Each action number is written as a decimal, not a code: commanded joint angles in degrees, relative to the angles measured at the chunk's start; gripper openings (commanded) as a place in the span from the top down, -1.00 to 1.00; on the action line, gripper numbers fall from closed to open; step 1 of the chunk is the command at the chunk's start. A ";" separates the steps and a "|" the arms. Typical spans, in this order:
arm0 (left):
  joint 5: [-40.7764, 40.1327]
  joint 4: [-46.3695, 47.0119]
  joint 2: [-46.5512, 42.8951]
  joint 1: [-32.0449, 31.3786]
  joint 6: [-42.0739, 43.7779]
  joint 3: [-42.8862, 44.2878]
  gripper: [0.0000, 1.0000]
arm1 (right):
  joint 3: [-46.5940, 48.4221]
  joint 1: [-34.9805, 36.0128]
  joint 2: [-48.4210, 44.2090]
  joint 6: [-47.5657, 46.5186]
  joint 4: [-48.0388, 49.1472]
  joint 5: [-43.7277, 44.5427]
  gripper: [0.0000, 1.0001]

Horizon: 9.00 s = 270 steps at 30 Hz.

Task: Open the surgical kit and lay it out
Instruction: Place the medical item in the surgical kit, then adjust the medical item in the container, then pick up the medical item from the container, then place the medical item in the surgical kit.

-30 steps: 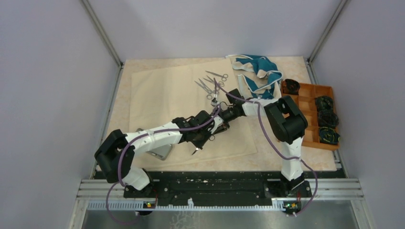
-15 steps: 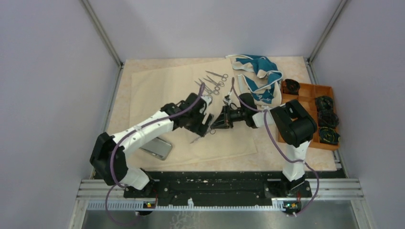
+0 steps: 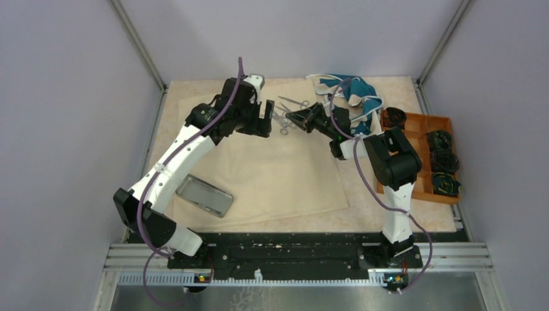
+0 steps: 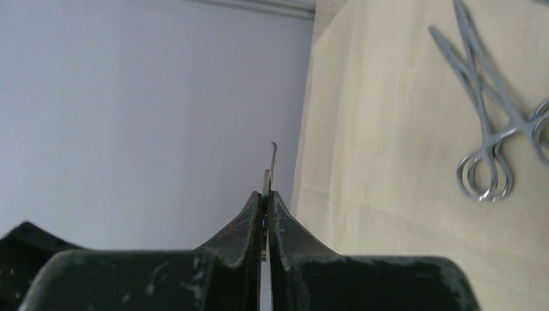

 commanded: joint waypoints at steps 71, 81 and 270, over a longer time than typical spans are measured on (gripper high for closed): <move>-6.38 -2.82 -5.46 3.47 5.12 -6.45 -0.91 | 15.00 11.28 -6.79 -21.51 -52.53 27.98 0.03; -1.48 -9.77 -14.21 20.72 -19.56 -24.62 -0.79 | 8.86 9.84 -30.42 -52.13 -74.09 25.36 -0.01; 8.03 -1.67 -19.82 36.27 -28.71 -35.00 -0.78 | 26.79 22.41 -3.90 -88.65 -63.81 21.07 1.00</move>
